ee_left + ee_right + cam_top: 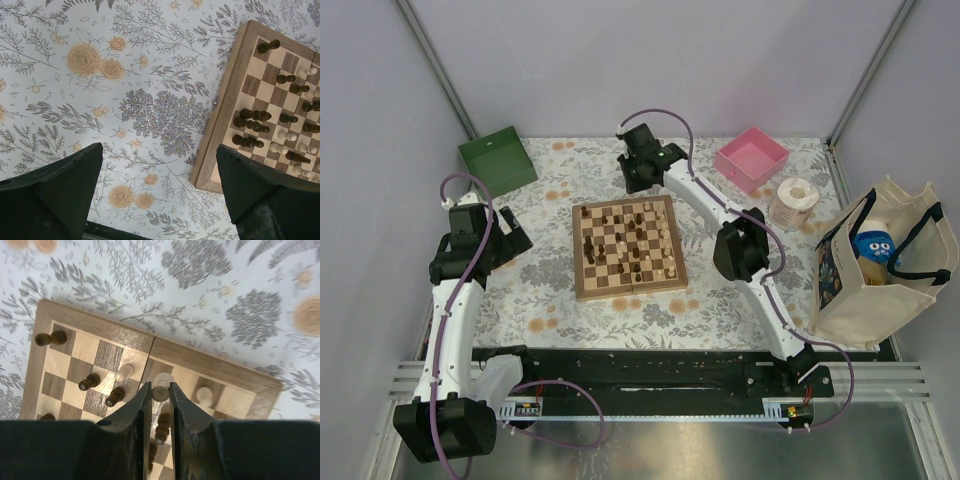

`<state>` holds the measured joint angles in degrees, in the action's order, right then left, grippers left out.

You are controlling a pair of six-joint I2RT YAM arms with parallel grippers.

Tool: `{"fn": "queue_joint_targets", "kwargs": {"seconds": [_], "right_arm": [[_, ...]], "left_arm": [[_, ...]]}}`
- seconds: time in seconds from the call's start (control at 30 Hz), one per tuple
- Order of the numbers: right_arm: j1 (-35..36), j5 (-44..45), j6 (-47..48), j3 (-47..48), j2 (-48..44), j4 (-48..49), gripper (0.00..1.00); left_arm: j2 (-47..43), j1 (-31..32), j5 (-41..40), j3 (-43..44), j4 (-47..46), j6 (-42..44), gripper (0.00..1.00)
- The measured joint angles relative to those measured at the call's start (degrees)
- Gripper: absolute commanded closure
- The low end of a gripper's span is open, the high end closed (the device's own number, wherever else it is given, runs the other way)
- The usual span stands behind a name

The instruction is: Set up the chess pieces on the board

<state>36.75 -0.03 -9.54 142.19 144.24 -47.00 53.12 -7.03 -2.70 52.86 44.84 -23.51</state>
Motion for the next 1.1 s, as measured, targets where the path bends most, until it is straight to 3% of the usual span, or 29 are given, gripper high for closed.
{"fn": "queue_joint_targets", "kwargs": {"seconds": [0.2,0.43,1.1], "right_arm": [[-3.96,2.34,-1.14,-2.54,-6.01,2.34,0.86],[-6.78,3.1,-1.88,-7.02,-6.82,3.15,0.86],[-6.91,2.54,-2.78,-10.91,-6.32,3.02,0.86]], "left_arm": [[0.0,-0.09,0.0,0.0,0.0,0.0,0.01],[-0.02,-0.09,0.04,-0.02,0.0,0.0,0.01],[-0.02,-0.09,0.44,-0.02,0.0,0.0,0.01]]}}
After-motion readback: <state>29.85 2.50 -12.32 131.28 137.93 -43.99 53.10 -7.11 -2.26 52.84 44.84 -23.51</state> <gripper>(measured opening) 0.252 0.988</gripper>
